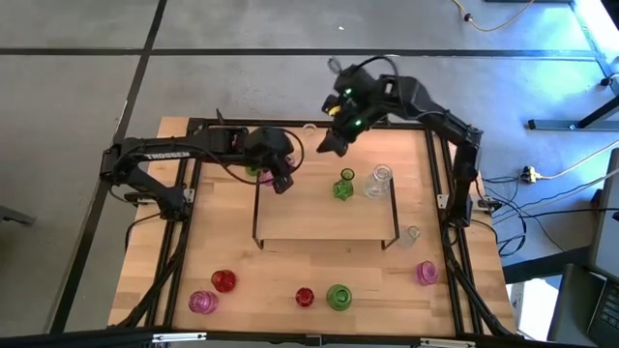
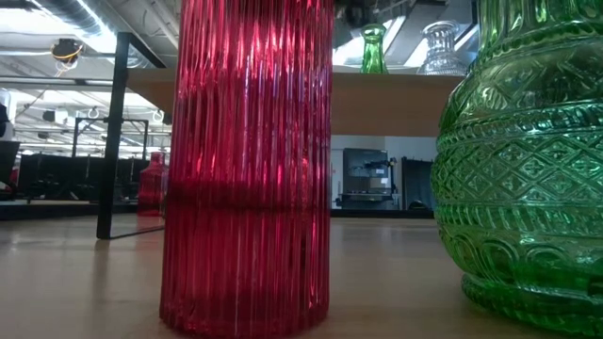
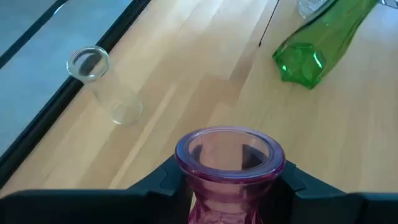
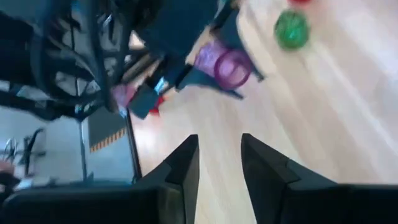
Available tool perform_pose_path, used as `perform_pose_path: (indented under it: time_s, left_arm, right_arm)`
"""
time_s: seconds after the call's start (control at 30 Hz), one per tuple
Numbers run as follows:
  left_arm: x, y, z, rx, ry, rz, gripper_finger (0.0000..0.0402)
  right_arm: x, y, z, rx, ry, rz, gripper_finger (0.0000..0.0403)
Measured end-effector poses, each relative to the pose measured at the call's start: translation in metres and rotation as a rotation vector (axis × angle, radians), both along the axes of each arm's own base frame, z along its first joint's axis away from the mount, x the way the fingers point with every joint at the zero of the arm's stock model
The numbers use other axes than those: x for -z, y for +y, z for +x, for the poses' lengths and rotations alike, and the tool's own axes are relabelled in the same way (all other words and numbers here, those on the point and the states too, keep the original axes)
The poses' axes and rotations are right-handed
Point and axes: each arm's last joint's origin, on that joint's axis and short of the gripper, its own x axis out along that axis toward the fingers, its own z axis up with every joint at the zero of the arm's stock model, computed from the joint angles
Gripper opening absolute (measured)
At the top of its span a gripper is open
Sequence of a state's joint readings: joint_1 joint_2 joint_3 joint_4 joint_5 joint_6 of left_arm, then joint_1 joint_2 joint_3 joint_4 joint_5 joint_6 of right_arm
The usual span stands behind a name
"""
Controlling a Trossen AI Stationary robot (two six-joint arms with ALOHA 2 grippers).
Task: Sort vases onto shelf
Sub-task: Put the top violet vase on the shelf
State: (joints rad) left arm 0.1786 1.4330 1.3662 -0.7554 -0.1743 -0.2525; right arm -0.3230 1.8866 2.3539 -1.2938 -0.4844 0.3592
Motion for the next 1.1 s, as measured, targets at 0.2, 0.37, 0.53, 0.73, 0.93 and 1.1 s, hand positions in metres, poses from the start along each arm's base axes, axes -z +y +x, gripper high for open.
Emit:
perform_pose_path:
  time_s: [0.2,0.37,0.53,0.73,0.93,1.1]
  left_arm:
    - [-0.015,-0.006,0.007,0.049,-0.161,0.009,0.012]
    - [-0.021,-0.018,0.012,0.077,-0.243,0.083,0.012]
    - [-0.008,-0.033,0.001,0.059,-0.407,0.109,0.012]
    - [0.017,-0.052,-0.026,-0.005,-0.796,0.213,0.012]
    - [0.063,-0.054,-0.034,-0.04,-0.934,0.206,0.0119]
    - [0.075,-0.053,-0.023,-0.026,-0.938,0.253,0.0119]
  right_arm:
    - [-0.029,0.001,-0.033,0.054,-0.077,-0.066,0.0111]
    - [-0.052,0.01,-0.066,0.128,-0.123,-0.18,0.0111]
    - [-0.069,0.02,-0.101,0.201,-0.131,-0.25,0.0111]
    - [-0.084,0.03,-0.135,0.264,-0.16,-0.308,0.0111]
    - [-0.089,0.034,-0.147,0.28,-0.179,-0.324,0.0111]
    - [-0.09,0.035,-0.15,0.271,-0.181,-0.317,0.0111]
